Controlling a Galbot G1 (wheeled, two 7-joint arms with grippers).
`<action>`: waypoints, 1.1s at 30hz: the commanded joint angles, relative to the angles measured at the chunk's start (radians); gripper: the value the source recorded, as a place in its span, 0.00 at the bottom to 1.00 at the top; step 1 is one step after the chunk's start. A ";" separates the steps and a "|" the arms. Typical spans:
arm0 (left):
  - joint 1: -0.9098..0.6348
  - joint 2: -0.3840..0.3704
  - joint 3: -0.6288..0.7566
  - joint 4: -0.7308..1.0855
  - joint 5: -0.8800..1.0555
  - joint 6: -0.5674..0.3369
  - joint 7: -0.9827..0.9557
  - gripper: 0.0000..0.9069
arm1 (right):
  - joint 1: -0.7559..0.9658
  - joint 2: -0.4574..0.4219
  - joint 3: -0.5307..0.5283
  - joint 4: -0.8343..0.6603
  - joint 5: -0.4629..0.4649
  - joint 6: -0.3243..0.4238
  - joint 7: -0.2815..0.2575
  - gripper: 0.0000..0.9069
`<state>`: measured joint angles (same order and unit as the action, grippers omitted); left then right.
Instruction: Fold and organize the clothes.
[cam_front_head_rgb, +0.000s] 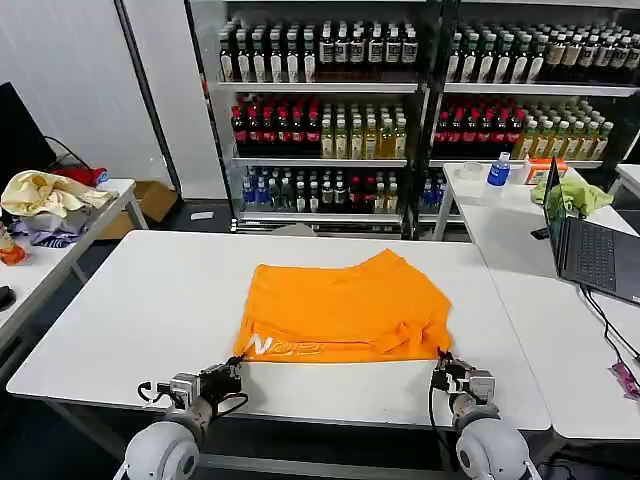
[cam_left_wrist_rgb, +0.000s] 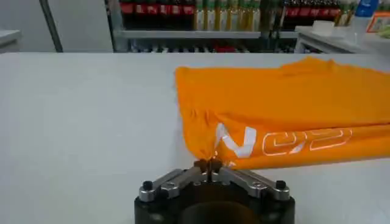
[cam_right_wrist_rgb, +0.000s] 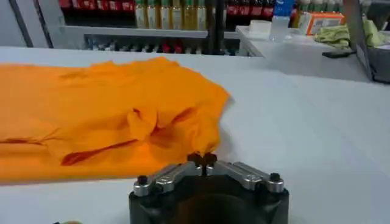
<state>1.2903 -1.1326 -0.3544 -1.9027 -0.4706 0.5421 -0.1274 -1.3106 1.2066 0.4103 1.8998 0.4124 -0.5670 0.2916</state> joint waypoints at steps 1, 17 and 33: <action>0.113 0.008 -0.032 -0.081 0.003 -0.004 0.000 0.01 | -0.082 0.001 0.017 0.085 -0.002 -0.005 0.003 0.00; 0.336 0.020 -0.158 -0.277 0.008 -0.012 0.000 1.00 | -0.394 0.053 0.049 0.336 -0.170 -0.009 -0.002 1.00; 0.242 0.098 -0.195 -0.289 -0.012 0.008 -0.024 1.00 | -0.168 -0.031 0.130 0.351 -0.144 -0.011 -0.013 1.00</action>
<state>1.5853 -1.0805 -0.5370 -2.1920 -0.4630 0.5518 -0.1396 -1.5755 1.2072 0.5082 2.2417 0.2568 -0.5768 0.2832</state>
